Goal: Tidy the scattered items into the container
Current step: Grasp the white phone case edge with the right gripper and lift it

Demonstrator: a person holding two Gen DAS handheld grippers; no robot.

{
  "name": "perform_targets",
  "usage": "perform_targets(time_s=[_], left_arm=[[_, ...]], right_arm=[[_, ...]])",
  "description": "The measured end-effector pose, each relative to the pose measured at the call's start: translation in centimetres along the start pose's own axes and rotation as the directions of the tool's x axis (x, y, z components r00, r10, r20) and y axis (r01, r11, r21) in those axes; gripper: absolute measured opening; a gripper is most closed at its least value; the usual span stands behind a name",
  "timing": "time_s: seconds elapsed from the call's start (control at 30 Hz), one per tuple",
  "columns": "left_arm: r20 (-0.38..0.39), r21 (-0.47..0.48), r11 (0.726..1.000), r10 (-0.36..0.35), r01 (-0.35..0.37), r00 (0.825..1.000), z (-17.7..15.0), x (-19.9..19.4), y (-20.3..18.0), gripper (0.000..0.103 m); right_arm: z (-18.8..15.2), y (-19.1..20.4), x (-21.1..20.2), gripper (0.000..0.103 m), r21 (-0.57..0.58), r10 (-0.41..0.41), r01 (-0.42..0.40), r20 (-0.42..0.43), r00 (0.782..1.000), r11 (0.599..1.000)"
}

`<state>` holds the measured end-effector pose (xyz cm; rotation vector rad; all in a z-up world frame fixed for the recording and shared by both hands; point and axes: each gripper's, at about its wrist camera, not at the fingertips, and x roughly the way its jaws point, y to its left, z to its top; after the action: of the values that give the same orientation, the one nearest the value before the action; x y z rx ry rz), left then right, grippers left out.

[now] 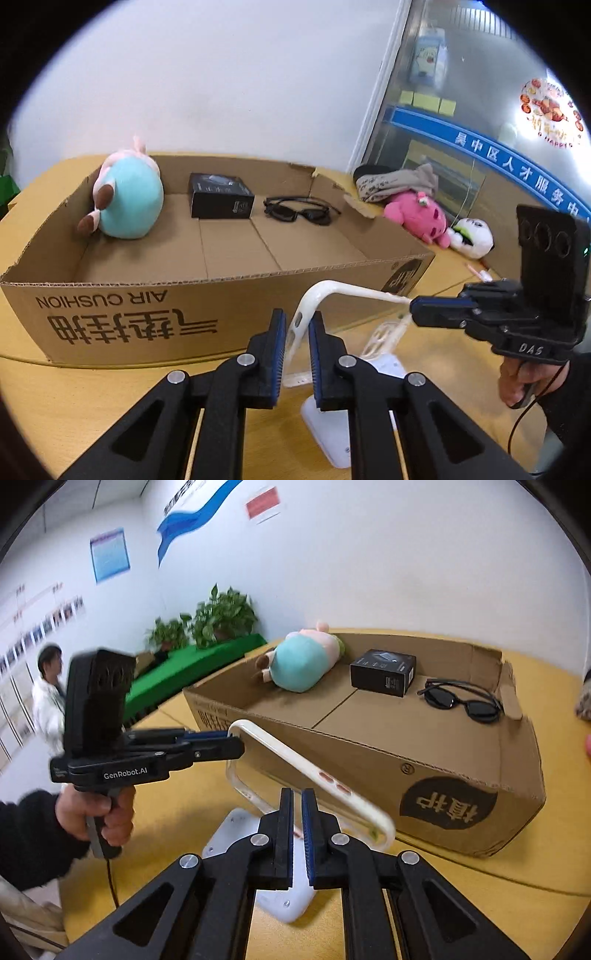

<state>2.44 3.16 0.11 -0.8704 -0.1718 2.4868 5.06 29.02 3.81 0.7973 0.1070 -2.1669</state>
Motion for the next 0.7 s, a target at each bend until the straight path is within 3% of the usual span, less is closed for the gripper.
perform_targets(time_s=[0.03, 0.13, 0.17, 0.23, 0.3, 0.37, 0.5, 0.57, 0.6, 0.63, 0.7], left_arm=[[-0.007, -0.016, 1.000, 0.005, -0.005, 1.000, -0.1, 0.1, 0.4, 0.011], [-0.017, -0.059, 0.998, 0.018, -0.019, 1.000, -0.4, 0.0, 1.6, 0.011], [-0.018, -0.074, 0.997, 0.019, -0.021, 1.000, -0.6, -0.1, 1.9, 0.011], [-0.025, -0.099, 0.995, 0.018, -0.021, 1.000, -0.9, 0.0, 2.6, 0.011], [-0.029, -0.108, 0.994, 0.021, -0.024, 0.999, -1.0, 0.2, 2.8, 0.011], [-0.049, -0.123, 0.992, 0.029, -0.034, 0.998, -1.1, 0.6, 2.9, 0.011], [-0.152, -0.150, 0.983, 0.080, -0.103, 0.985, -1.4, 1.8, 3.1, 0.015], [-0.215, -0.185, 0.975, 0.085, -0.126, 0.973, -1.9, 2.5, 3.5, 0.038], [-0.237, -0.193, 0.972, 0.085, -0.133, 0.968, -2.2, 2.9, 3.6, 0.038], [-0.248, -0.197, 0.972, 0.076, -0.127, 0.966, -2.5, 3.2, 3.6, 0.037], [-0.243, -0.215, 0.972, 0.041, -0.095, 0.969, -2.8, 3.1, 3.5, 0.018]], right_arm=[[0.0, -0.3, 0.0, 0.012, 0.024, -0.003, 0.003, -0.004, 1.000, 1.000], [-0.9, -2.4, -0.5, 0.068, 0.151, -0.015, 0.016, -0.006, 1.000, 0.988], [-1.4, -3.0, -1.0, 0.072, 0.182, -0.027, 0.026, 0.006, 1.000, 0.983], [-2.0, -4.1, -1.8, 0.072, 0.215, -0.052, 0.047, 0.017, 0.998, 0.975], [-2.5, -4.9, -1.2, 0.072, 0.239, -0.071, 0.074, -0.024, 0.997, 0.968], [-2.6, -5.3, 0.0, 0.062, 0.250, -0.052, 0.066, -0.063, 0.997, 0.966], [-2.7, -6.0, 3.2, 0.058, 0.316, -0.008, 0.058, -0.157, 0.988, 0.947], [-2.9, -5.7, 4.3, 0.033, 0.307, -0.008, 0.067, -0.190, 0.982, 0.949], [-3.0, -5.5, 4.6, 0.011, 0.298, -0.019, 0.080, -0.201, 0.979, 0.951], [-3.1, -5.5, 4.8, 0.010, 0.299, -0.026, 0.087, -0.204, 0.979, 0.950], [-3.3, -5.6, 4.7, 0.010, 0.316, -0.031, 0.092, -0.194, 0.981, 0.944]])
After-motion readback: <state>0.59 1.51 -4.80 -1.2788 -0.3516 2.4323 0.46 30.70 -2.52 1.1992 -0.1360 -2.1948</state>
